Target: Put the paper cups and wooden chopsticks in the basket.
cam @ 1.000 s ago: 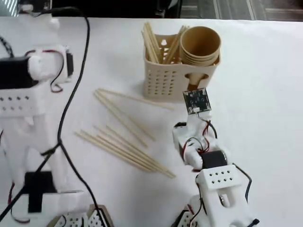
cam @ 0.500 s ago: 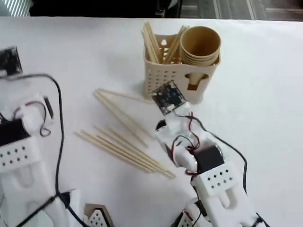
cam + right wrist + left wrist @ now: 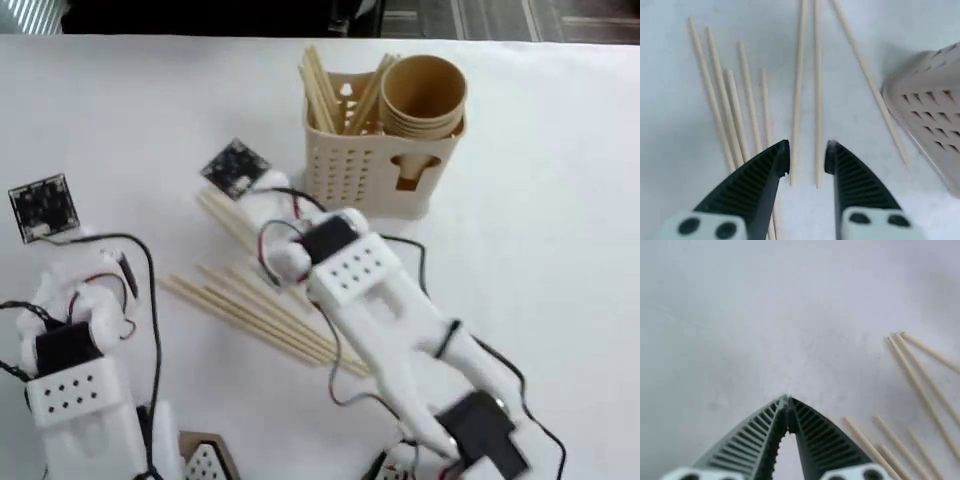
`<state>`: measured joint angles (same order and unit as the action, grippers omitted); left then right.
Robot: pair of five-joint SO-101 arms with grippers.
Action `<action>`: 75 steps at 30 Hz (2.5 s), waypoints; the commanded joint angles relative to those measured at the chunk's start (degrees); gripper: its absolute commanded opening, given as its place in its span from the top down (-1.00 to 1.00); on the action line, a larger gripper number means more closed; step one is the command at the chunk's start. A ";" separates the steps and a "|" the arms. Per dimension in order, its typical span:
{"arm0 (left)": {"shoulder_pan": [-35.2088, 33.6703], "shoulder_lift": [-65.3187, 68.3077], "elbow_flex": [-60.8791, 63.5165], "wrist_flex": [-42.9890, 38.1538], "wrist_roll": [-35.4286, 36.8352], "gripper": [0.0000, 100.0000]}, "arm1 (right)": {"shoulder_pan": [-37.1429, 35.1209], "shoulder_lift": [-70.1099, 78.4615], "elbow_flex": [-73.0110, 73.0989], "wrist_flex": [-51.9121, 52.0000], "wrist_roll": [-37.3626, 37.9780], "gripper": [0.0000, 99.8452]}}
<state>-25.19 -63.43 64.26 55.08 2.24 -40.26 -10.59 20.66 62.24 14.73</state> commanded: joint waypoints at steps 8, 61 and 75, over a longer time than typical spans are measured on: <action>-0.66 -1.45 0.00 -0.97 0.53 0.95 | -2.07 26.51 -21.45 0.22 3.69 0.54; -0.66 -1.63 2.37 -3.87 0.53 0.95 | 1.27 61.93 -76.22 36.18 7.74 0.96; -0.66 -1.63 2.37 -3.96 0.53 0.95 | 1.89 36.26 -56.00 36.09 8.00 0.96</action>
<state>-25.36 -64.04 66.90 52.44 2.24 -39.12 34.77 -36.75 97.85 22.20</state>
